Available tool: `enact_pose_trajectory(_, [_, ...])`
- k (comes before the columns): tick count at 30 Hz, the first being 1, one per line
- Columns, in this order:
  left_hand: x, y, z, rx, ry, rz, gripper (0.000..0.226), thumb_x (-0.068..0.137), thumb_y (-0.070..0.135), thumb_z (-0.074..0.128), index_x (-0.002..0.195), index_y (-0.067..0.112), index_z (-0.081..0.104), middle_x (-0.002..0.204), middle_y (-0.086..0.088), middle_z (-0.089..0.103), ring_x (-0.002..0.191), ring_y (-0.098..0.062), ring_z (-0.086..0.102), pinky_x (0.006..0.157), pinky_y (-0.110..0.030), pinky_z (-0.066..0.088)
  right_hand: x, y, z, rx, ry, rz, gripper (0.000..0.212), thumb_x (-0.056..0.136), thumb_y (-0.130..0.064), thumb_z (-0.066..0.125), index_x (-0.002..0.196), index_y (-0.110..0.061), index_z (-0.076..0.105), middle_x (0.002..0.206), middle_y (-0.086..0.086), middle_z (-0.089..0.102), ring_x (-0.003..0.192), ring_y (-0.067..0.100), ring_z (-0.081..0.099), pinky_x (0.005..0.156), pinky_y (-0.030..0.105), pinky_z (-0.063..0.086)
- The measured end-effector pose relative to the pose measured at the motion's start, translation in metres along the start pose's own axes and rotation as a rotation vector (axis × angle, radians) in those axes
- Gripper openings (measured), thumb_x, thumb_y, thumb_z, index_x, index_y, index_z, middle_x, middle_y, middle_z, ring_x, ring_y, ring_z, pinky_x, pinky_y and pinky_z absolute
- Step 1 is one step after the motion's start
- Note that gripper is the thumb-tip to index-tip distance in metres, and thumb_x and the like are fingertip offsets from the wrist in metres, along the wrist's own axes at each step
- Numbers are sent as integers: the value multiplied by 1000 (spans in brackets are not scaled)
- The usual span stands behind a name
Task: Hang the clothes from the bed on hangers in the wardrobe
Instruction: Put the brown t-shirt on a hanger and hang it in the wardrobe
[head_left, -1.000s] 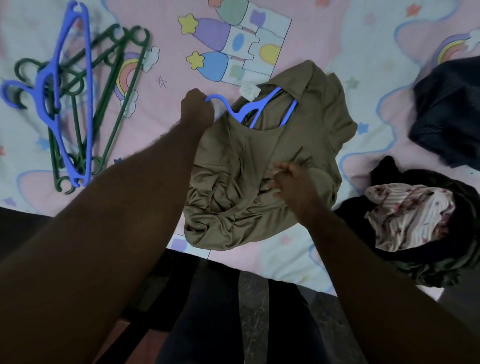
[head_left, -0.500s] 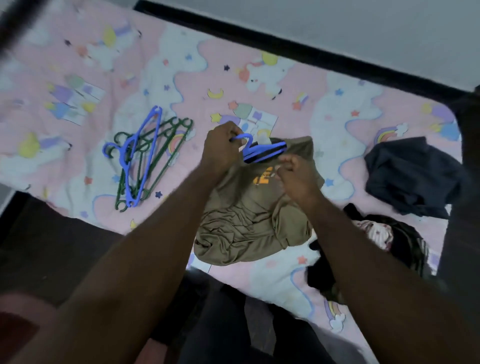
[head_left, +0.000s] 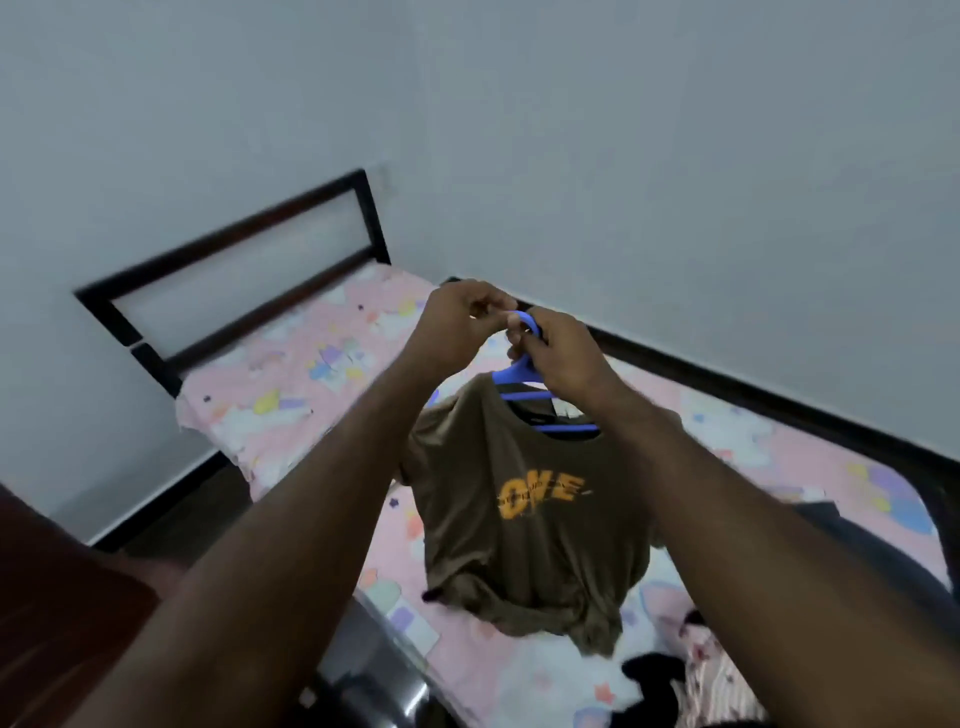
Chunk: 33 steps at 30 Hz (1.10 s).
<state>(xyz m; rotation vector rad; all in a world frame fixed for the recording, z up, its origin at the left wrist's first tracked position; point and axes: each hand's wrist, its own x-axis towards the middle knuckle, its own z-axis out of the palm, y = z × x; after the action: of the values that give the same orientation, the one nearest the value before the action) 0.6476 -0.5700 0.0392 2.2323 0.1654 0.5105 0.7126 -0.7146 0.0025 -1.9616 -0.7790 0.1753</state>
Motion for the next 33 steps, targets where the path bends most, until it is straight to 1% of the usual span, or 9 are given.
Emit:
enact_pose_trajectory(3, [-10, 11, -49, -158, 146, -91, 21, 88, 13, 69, 108, 7, 65, 79, 0, 66, 67, -3, 60, 65, -20, 48, 3, -40, -19, 5, 8, 0, 17, 99, -20, 51, 91, -11, 62, 81, 2, 72, 77, 20, 68, 71, 34, 52])
enact_pose_trajectory(7, [-47, -31, -99, -77, 399, -253, 18, 93, 31, 63, 98, 14, 67, 87, -3, 68, 84, -20, 64, 75, -32, 49, 9, -82, -43, 35, 108, -51, 21, 100, -20, 49, 93, -5, 63, 82, 8, 72, 74, 27, 70, 74, 38, 55])
enact_pose_trajectory(11, [-93, -73, -109, -316, 437, -407, 44, 84, 51, 67, 110, 15, 64, 101, -5, 69, 96, -24, 66, 73, -35, 53, 14, -115, -51, 64, 193, -60, 25, 101, -21, 47, 95, -3, 63, 82, 13, 71, 70, 30, 70, 77, 43, 57])
enact_pose_trajectory(13, [-109, -78, -107, -335, 384, -363, 51, 78, 47, 74, 118, 17, 61, 106, -3, 68, 98, -19, 65, 78, -34, 54, 18, -128, -51, 59, 221, -60, 27, 102, -23, 47, 95, -3, 64, 82, 13, 71, 71, 29, 70, 78, 43, 57])
enact_pose_trajectory(16, [-112, -86, -114, -255, 390, -263, 32, 80, 27, 78, 108, 16, 67, 101, 2, 71, 95, -18, 66, 83, -38, 56, 26, -152, -44, 53, 241, -79, 27, 102, -23, 47, 96, -3, 64, 83, 13, 71, 68, 27, 70, 78, 41, 57])
enact_pose_trajectory(20, [-99, -94, -142, -139, 441, -185, 9, 85, 16, 72, 92, 9, 75, 84, -6, 74, 77, -19, 67, 75, -39, 54, 31, -172, -36, 34, 281, -101, 26, 102, -23, 47, 96, -4, 64, 82, 13, 71, 65, 22, 67, 74, 38, 56])
enact_pose_trajectory(23, [-100, -98, -167, -111, 460, -129, 14, 93, 13, 63, 92, 7, 76, 77, -6, 72, 68, -12, 59, 68, -30, 49, 33, -172, -42, 62, 321, -70, 25, 103, -25, 47, 93, -10, 63, 76, 9, 70, 67, 20, 65, 72, 37, 55])
enact_pose_trajectory(29, [-103, -135, -211, -185, 395, -298, 15, 96, 19, 61, 91, 17, 75, 91, -12, 74, 87, -30, 67, 84, -51, 56, 24, -165, -54, 155, 369, -2, 26, 104, -25, 46, 99, -6, 62, 75, 11, 67, 69, 24, 66, 66, 33, 55])
enact_pose_trajectory(33, [-86, -102, -206, 64, 527, -167, 29, 95, 23, 61, 117, 6, 67, 111, -9, 69, 98, -18, 61, 88, -31, 47, 24, -173, -42, 112, 356, -26, 25, 103, -25, 47, 97, -8, 64, 78, 11, 70, 76, 29, 70, 71, 35, 59])
